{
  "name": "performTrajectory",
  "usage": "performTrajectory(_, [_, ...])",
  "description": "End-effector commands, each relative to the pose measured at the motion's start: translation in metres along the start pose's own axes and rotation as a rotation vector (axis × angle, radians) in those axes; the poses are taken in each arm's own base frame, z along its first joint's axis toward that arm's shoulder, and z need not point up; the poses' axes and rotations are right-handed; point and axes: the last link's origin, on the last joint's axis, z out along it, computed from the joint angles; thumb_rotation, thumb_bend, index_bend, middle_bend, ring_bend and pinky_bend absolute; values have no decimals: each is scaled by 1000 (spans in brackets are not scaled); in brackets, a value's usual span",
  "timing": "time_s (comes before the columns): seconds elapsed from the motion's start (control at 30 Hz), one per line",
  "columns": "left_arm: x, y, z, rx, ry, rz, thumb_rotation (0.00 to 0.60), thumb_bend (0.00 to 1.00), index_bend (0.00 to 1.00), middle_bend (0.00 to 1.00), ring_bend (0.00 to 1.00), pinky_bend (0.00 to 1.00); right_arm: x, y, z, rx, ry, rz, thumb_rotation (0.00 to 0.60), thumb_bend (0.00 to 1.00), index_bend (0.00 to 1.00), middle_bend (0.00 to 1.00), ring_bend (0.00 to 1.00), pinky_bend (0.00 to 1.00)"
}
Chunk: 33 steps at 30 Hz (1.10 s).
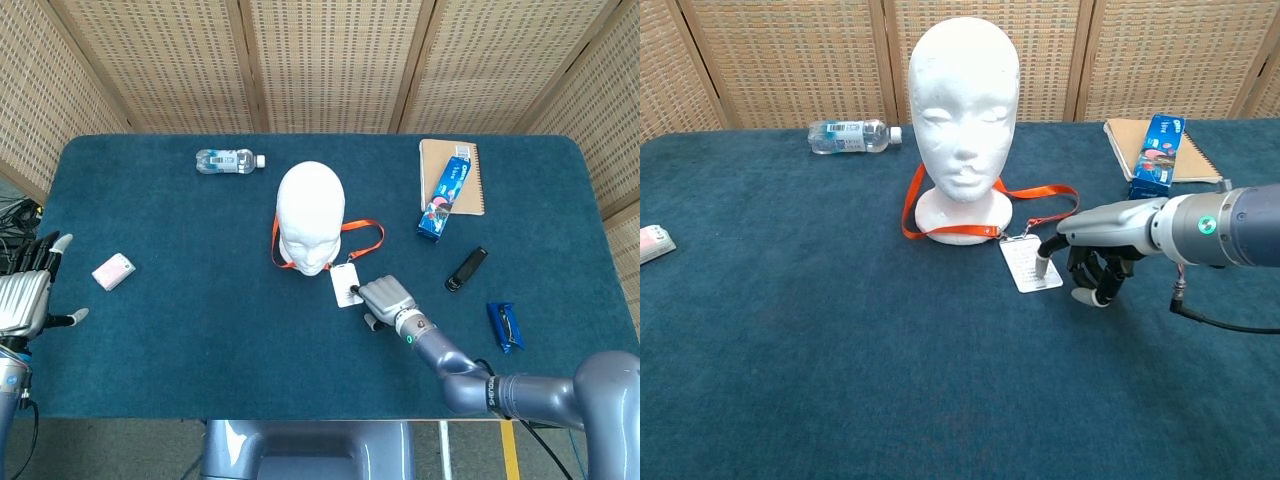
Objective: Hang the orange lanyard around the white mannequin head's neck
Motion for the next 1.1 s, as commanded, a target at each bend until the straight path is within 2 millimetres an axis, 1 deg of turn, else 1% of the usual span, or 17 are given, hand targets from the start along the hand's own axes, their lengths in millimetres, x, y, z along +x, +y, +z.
performTrajectory(0.03, [0,0,0,-1,0,0,600,0,0,0,0,0,-2,-3,-6,21,-30,-21,600,687,273,691,584,690])
performTrajectory(0.23, [-1,1,-1,-3,-4,2,600,0,0,0,0,0,-8,-13,-27,95,-74,-61,600,689,282,693,584,690])
performTrajectory(0.43, [-2,2,-2,-6,-7,6,600,0,0,0,0,0,-20,-24,-52,184,-130,-120,600,688,296,694,584,690])
performTrajectory(0.63, [-3,4,-2,-9,-10,9,600,0,0,0,0,0,-25,-30,-71,247,-160,-161,600,688,310,695,584,690])
performTrajectory(0.73, [-3,5,-2,-10,-9,11,600,0,0,0,0,0,-25,-31,-76,264,-162,-159,600,688,310,695,584,691])
performTrajectory(0.83, [-3,5,-3,-10,-5,10,600,0,0,0,0,0,-18,-34,-83,284,-124,-131,600,688,306,696,584,691])
performTrajectory(0.93, [-2,4,-3,-9,-3,9,600,0,0,0,0,0,-6,-32,-91,294,-66,-97,600,688,293,696,584,691])
performTrajectory(0.97, [-2,4,-3,-10,-1,7,600,0,0,0,0,0,3,-29,-95,290,-23,-78,600,688,288,696,584,691])
performTrajectory(1.03, [-2,4,-4,-12,2,7,600,0,0,0,0,0,15,-20,-104,275,39,-56,600,688,284,696,584,690])
performTrajectory(1.1, [-1,5,-5,-17,5,7,600,0,0,0,0,0,26,-4,-115,244,113,-42,600,689,279,696,584,690])
